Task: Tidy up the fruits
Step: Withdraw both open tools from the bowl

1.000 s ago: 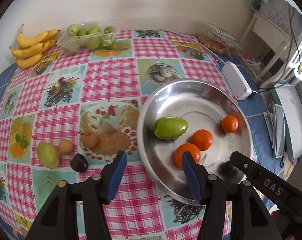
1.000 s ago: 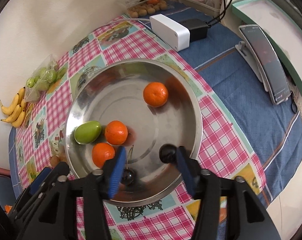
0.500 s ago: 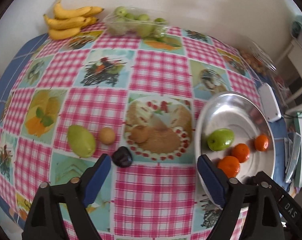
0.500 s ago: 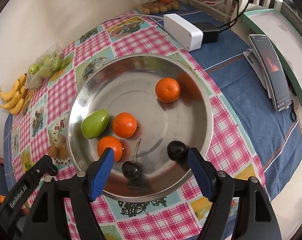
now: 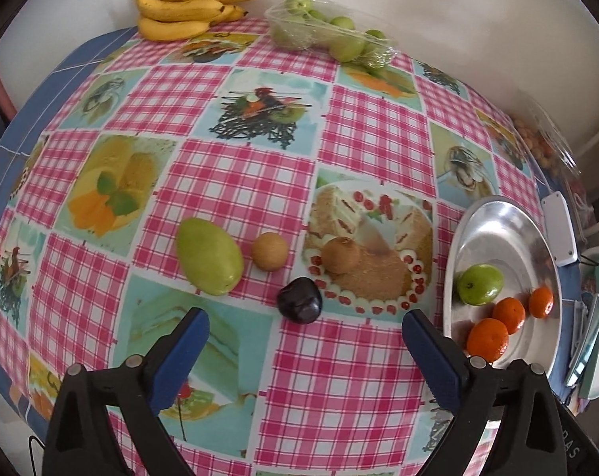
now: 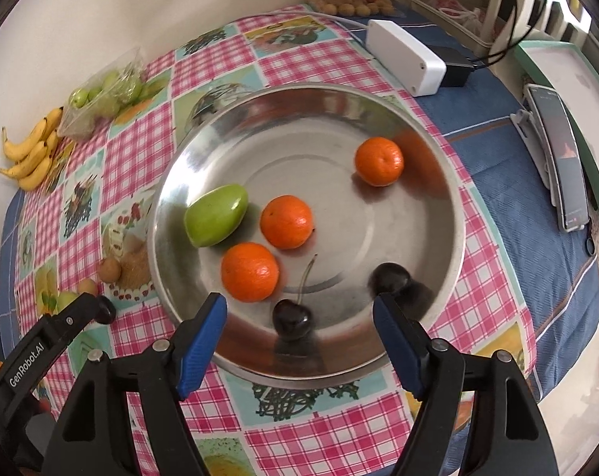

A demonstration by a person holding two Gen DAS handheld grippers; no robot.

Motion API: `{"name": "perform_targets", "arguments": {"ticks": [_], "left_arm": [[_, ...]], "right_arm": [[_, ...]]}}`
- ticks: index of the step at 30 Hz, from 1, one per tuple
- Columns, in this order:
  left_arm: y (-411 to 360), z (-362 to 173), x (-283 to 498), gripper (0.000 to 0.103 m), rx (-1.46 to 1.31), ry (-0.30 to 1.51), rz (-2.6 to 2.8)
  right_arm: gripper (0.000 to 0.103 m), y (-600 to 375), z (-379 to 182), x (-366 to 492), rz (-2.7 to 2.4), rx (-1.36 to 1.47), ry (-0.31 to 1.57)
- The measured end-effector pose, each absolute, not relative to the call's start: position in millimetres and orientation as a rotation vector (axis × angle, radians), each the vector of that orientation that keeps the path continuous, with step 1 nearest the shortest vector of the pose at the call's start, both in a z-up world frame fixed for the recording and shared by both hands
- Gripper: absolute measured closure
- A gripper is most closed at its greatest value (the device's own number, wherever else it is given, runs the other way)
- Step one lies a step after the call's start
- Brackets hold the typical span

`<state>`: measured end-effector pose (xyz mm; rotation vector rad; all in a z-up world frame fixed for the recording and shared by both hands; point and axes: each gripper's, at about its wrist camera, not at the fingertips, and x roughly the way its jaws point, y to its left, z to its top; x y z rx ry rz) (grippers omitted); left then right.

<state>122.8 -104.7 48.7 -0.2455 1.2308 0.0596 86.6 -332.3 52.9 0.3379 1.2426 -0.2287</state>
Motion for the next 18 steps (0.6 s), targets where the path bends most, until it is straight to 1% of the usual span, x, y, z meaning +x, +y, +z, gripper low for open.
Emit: {"name": "perform_targets", "arguments": {"ticks": [16, 18], "left_arm": [[-98.1, 46.6, 121.4, 0.002, -0.253, 1.239, 0.088], [-98.7, 46.6, 121.4, 0.000, -0.249, 1.235, 0.086]], "right_arm": [[0.026, -330.5, 48.5, 86.5, -0.225, 0.335, 1.257], [0.025, -329.6, 48.1, 86.7, -0.226, 0.334, 1.260]]}}
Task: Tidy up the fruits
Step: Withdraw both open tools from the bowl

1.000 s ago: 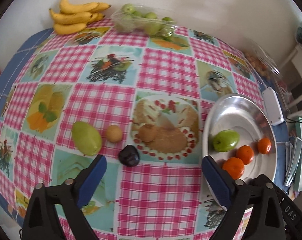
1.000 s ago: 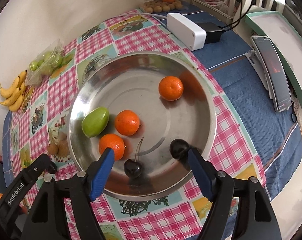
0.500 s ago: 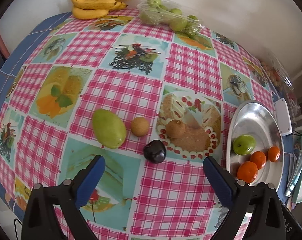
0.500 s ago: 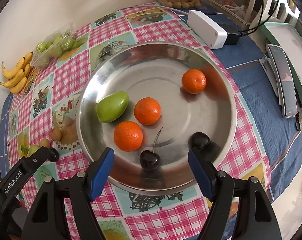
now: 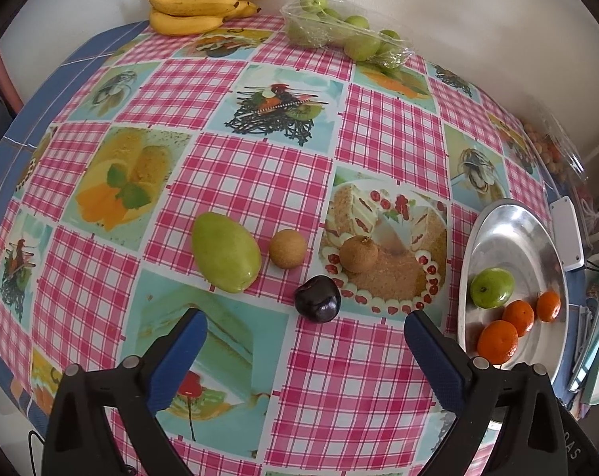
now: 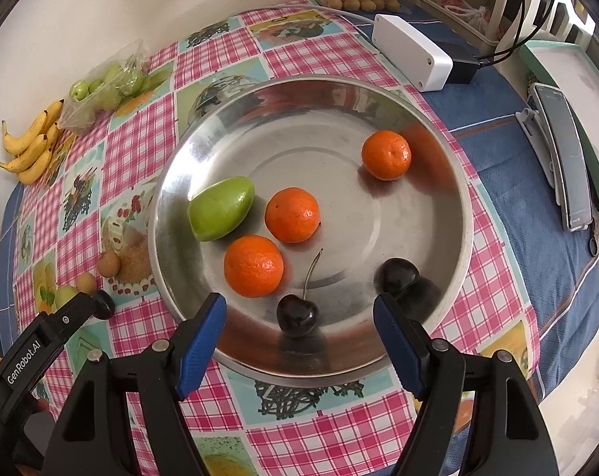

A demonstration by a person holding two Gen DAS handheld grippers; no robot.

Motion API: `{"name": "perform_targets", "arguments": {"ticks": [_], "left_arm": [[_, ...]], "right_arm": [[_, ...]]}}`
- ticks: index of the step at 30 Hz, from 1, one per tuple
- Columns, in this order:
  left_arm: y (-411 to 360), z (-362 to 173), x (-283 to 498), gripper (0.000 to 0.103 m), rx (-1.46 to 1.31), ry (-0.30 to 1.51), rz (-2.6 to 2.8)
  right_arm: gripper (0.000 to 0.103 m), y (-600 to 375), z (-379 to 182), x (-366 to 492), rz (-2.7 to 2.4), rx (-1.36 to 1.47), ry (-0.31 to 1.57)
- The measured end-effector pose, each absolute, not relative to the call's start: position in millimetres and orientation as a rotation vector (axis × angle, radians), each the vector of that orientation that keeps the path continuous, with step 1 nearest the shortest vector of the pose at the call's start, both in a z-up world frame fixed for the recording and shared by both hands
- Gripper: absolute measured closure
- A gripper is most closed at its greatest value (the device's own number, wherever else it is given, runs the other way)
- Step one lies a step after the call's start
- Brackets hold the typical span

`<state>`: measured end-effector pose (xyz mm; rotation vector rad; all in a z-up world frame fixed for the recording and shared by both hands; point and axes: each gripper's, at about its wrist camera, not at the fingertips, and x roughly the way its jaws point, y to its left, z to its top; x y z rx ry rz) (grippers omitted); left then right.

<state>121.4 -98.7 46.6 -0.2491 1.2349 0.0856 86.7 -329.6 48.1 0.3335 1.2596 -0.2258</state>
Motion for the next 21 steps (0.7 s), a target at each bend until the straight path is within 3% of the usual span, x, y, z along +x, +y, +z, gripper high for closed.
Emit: {"name": "perform_targets", "arguments": {"ticks": [5, 10, 21], "left_arm": [[-98.4, 46.8, 120.5, 0.000, -0.223, 1.222, 0.114], [-91.9, 46.5, 119.5, 0.000, -0.233, 1.215, 0.150], [-91.3, 48.0, 118.5, 0.000, -0.238, 1.210, 0.148]], "right_arm": [[0.006, -327.9, 47.7, 87.6, -0.226, 0.315, 1.254], [0.000, -326.5, 45.3, 88.1, -0.234, 0.294, 1.269], [0.000, -327.9, 46.5, 87.2, -0.228, 0.284, 1.266]]}}
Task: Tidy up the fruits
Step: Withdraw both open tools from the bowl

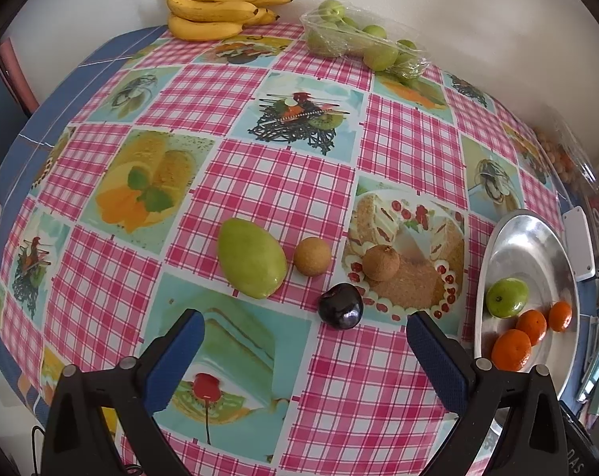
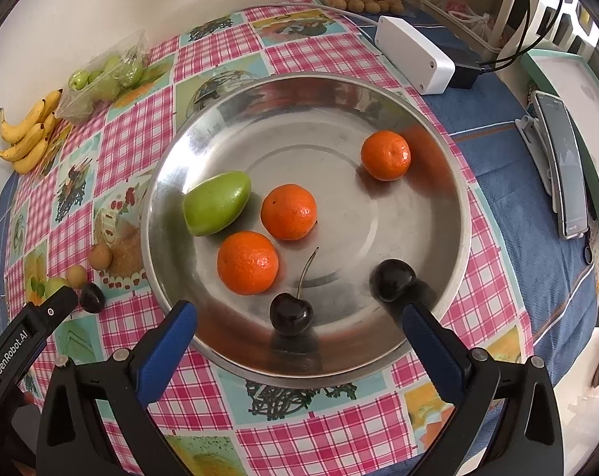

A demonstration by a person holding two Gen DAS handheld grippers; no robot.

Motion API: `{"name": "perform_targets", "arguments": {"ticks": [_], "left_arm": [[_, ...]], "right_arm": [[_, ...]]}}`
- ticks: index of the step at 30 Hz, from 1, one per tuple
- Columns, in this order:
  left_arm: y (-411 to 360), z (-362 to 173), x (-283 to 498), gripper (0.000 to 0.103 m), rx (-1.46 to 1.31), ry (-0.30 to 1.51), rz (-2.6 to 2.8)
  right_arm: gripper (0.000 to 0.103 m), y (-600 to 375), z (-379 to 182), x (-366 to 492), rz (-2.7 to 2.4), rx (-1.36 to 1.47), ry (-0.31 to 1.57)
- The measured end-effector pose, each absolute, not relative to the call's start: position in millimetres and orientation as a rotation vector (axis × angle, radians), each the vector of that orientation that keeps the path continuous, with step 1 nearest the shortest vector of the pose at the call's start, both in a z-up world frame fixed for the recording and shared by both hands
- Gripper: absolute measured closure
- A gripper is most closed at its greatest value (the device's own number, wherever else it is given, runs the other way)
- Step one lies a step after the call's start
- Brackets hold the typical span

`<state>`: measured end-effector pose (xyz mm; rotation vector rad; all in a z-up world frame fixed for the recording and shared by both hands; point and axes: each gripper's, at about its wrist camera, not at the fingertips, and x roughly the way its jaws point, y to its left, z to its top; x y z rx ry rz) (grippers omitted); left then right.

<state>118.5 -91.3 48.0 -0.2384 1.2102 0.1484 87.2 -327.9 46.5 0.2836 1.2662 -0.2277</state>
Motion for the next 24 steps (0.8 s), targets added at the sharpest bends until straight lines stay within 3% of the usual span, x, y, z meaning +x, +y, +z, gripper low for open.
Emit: {"name": "perform_targets", "arguments": {"ticks": [24], "left_arm": [[-88, 63, 117, 0.000, -0.116, 1.174, 0.110]], "right_arm": [[0.000, -315, 55, 87, -0.201, 0.274, 1.215]]}}
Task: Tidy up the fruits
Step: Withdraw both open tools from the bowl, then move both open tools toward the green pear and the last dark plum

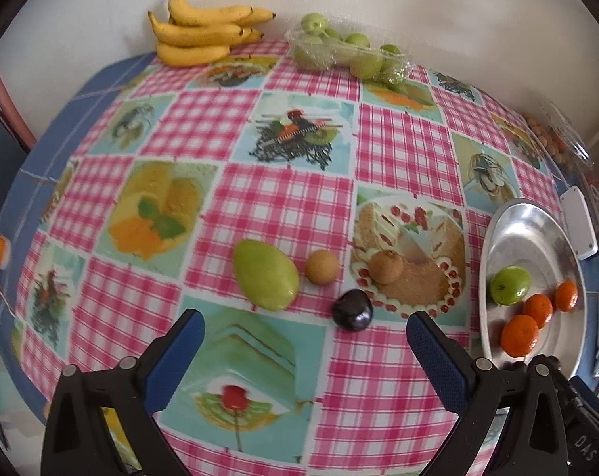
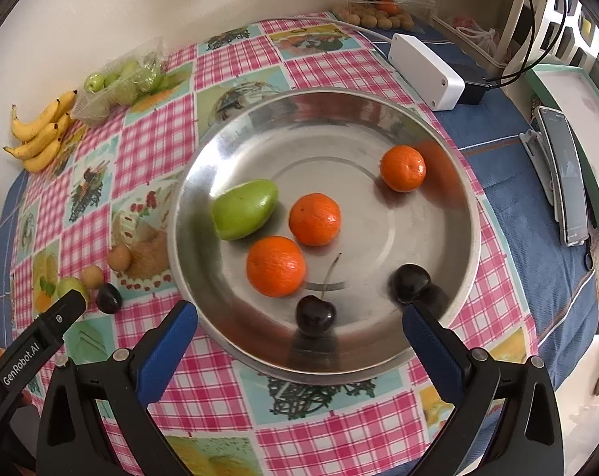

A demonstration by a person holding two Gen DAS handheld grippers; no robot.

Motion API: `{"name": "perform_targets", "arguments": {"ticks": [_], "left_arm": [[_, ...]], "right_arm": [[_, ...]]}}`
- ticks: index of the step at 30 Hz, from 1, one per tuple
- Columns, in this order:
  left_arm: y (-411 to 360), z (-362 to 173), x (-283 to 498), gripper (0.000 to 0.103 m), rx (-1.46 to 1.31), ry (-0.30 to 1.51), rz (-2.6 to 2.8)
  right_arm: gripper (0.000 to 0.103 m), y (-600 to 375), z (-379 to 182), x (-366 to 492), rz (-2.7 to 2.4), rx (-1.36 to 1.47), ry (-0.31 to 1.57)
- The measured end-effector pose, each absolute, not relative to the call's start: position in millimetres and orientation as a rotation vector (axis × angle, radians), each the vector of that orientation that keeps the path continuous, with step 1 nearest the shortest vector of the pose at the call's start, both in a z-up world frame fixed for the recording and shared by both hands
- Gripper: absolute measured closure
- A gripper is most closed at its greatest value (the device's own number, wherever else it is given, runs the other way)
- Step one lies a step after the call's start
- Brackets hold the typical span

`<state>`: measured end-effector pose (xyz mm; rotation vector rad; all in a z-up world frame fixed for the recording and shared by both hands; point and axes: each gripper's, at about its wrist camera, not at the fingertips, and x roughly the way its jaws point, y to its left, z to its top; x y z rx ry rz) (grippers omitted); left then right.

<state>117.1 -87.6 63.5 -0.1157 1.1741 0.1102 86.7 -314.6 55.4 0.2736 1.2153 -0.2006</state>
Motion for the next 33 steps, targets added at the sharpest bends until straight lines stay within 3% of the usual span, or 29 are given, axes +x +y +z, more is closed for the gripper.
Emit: {"name": "perform_targets", "arguments": {"ticks": [33], "left_arm": [[46, 75, 125, 0.000, -0.257, 1.137, 0.283]], "right_arm": [[0.000, -181, 50, 111, 0.015, 0.215, 1.246]]}}
